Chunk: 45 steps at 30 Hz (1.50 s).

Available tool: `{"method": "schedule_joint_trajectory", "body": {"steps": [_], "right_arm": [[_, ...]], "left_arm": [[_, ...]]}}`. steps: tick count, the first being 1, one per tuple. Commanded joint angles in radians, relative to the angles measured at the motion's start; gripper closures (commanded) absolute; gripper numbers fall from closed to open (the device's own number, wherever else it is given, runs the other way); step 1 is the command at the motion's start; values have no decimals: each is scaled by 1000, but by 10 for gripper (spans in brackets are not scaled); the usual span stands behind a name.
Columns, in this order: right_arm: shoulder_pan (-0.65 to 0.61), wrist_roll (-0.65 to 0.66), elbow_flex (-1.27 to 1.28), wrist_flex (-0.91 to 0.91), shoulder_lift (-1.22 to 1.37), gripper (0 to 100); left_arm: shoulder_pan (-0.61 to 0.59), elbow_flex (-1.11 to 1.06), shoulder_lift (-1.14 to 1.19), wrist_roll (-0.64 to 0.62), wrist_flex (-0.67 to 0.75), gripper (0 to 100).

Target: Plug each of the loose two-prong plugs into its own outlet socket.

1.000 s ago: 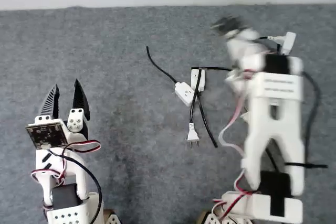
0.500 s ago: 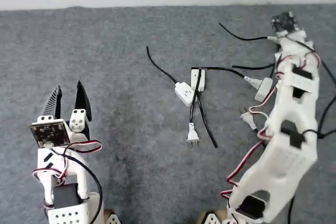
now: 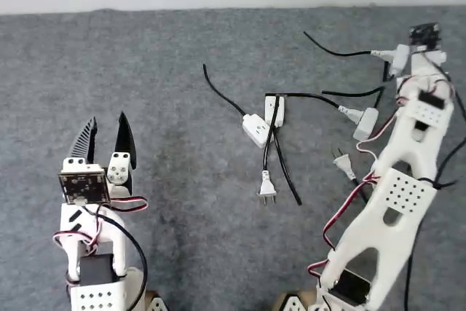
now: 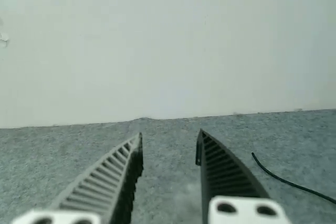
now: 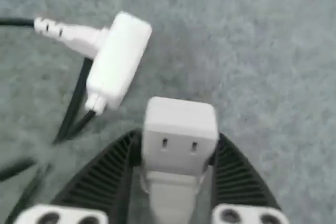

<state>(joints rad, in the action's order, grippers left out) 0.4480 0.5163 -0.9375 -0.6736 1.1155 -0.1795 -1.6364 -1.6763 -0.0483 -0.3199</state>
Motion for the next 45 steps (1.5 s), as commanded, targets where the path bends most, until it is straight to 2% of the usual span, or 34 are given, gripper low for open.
{"method": "schedule_joint_trajectory", "body": {"steps": [1, 4, 8, 10, 15, 18, 24, 33, 41, 45], "right_arm": [[-58, -17, -252, -367, -39, 785], [-117, -15, -450, -664, -62, 795], [-205, -21, -758, -1027, -81, 830], [-245, -21, -733, -1125, -127, 853], [-231, -176, -608, -1129, -203, 880], [-248, -184, -505, -1129, -220, 883], [-380, -232, -281, -1127, -312, 879], [-455, -284, -196, -1129, -733, 879], [-493, -279, 428, -1096, -1303, 879], [-504, -245, 905, -892, -1577, 879]], "left_arm": [[37, -4, 8, 38, 28, 840], [78, -18, 2, 87, 28, 840], [83, -19, 6, 92, 28, 840], [83, -19, 6, 92, 28, 840], [84, -19, 8, 92, 26, 840], [89, -19, 8, 92, 25, 840], [91, -24, 8, 92, 25, 840], [91, -24, 8, 92, 25, 840], [141, -45, 2, 112, 23, 840], [203, -53, 8, 150, 9, 840]]}}
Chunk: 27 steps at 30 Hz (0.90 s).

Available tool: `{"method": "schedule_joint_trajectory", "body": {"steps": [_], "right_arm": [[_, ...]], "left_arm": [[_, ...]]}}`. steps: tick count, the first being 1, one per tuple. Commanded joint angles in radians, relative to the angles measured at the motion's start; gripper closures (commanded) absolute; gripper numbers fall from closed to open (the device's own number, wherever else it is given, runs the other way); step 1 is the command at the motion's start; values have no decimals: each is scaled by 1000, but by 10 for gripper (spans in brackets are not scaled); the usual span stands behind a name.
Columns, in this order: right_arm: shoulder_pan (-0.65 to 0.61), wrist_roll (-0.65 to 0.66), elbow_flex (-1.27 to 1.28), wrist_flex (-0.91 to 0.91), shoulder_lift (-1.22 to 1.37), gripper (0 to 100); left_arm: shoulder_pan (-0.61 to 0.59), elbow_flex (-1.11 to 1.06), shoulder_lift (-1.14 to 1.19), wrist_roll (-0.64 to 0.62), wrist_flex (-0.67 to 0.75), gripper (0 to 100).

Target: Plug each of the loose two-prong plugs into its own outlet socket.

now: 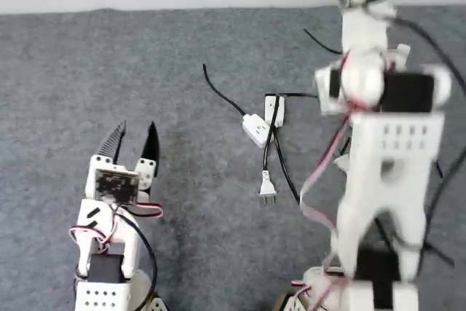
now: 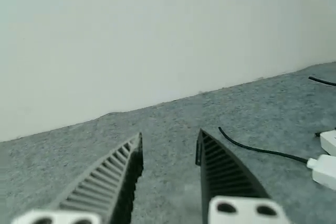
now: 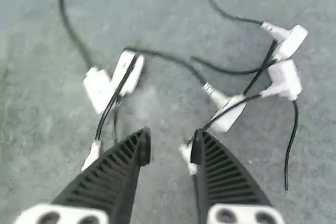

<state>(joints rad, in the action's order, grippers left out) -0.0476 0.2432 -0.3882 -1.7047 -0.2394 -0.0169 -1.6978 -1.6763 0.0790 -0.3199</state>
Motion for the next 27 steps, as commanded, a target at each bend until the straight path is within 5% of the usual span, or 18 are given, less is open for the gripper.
{"method": "schedule_joint_trajectory", "body": {"steps": [1, 7, 11, 27], "right_arm": [[-2, 48, 499, 228, -288, 879], [38, 40, 1298, 848, -662, 879], [41, 40, 1579, 1110, -855, 879], [-7, 46, 1946, 1399, -1102, 879]], "left_arm": [[51, 8, 2, 25, -5, 840], [110, 10, 8, 71, -21, 840], [114, 8, 9, 71, -38, 840], [167, 8, 9, 66, -91, 840]]}}
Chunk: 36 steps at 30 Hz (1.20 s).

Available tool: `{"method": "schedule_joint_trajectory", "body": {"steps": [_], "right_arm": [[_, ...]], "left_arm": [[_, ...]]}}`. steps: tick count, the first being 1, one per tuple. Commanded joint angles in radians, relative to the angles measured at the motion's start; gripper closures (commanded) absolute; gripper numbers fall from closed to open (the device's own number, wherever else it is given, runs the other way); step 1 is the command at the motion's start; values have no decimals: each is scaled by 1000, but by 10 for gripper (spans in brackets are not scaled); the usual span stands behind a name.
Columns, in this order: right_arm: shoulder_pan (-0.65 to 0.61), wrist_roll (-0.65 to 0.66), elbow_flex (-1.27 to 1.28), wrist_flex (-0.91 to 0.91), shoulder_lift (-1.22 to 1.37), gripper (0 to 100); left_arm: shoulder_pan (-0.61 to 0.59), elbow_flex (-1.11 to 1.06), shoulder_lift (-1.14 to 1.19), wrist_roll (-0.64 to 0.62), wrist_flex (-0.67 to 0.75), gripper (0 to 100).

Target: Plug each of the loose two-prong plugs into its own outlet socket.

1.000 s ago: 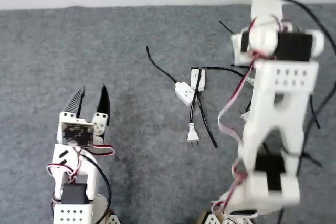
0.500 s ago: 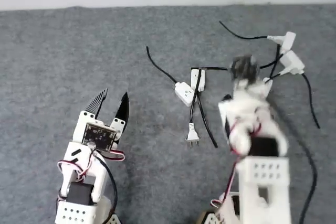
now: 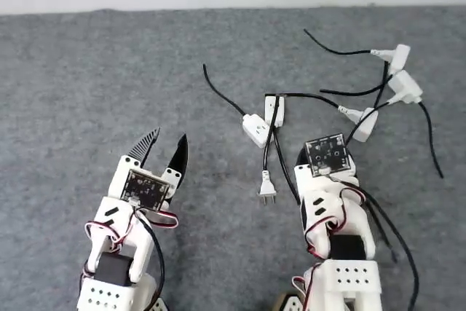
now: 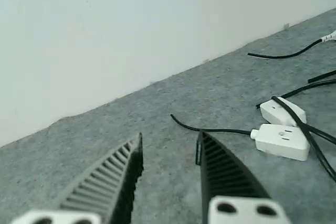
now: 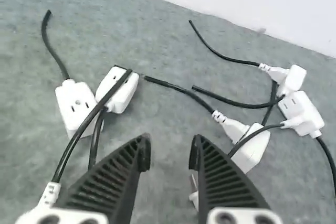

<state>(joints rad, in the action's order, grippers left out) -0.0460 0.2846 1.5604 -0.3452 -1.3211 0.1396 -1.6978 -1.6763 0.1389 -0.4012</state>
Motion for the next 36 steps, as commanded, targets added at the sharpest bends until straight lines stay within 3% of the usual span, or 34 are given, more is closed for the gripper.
{"method": "schedule_joint_trajectory", "body": {"steps": [1, 20, 36], "right_arm": [[-5, 5, -2, 41, -22, 879], [-12, -2, 9, 41, -18, 879], [-13, -3, 9, 35, -25, 879]], "left_arm": [[11, 8, 9, 5, -11, 840], [38, 8, 11, 11, -57, 841], [-29, 12, 3, 6, -58, 841]]}}
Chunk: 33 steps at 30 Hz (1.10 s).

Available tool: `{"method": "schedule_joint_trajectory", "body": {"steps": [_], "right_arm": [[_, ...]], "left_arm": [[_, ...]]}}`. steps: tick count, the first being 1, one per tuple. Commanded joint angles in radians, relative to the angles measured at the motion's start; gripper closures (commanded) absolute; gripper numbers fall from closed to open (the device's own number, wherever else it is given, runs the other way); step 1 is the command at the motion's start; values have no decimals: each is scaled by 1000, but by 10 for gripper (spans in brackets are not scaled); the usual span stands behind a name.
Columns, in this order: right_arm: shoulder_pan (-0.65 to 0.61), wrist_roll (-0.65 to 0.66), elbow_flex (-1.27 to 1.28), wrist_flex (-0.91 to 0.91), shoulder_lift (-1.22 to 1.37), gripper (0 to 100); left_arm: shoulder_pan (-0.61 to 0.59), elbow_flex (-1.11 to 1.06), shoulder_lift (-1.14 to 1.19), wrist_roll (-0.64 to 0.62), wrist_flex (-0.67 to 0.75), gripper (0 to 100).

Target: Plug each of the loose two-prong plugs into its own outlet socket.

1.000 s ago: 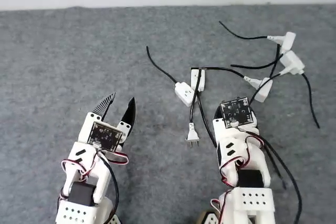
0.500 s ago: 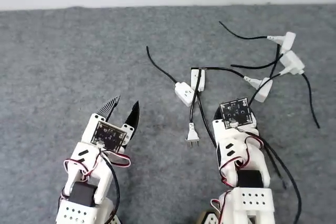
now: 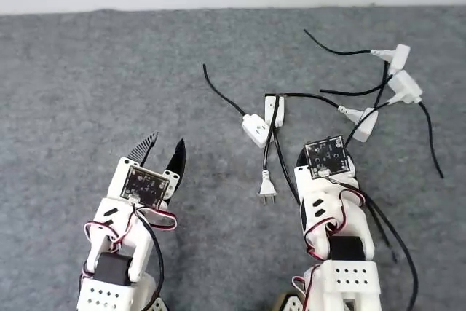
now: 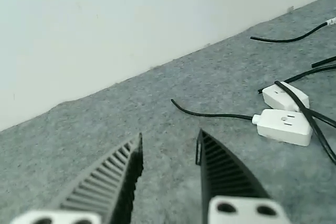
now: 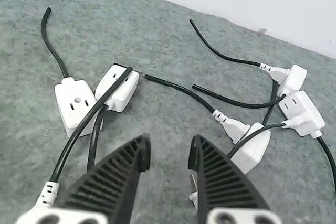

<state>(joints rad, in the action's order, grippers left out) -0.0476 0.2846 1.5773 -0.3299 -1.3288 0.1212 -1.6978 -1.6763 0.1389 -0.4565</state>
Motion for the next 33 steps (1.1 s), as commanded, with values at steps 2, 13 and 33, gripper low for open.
{"method": "schedule_joint_trajectory", "body": {"steps": [2, 13, 33], "right_arm": [[-12, -3, -8, 18, -18, 879], [-47, 5, -8, 15, -19, 883], [-45, -37, -6, 13, -19, 828]], "left_arm": [[-12, 13, 2, 9, -3, 841], [-12, 13, 2, 11, -5, 983], [-12, 30, 0, 5, -23, 801]]}}
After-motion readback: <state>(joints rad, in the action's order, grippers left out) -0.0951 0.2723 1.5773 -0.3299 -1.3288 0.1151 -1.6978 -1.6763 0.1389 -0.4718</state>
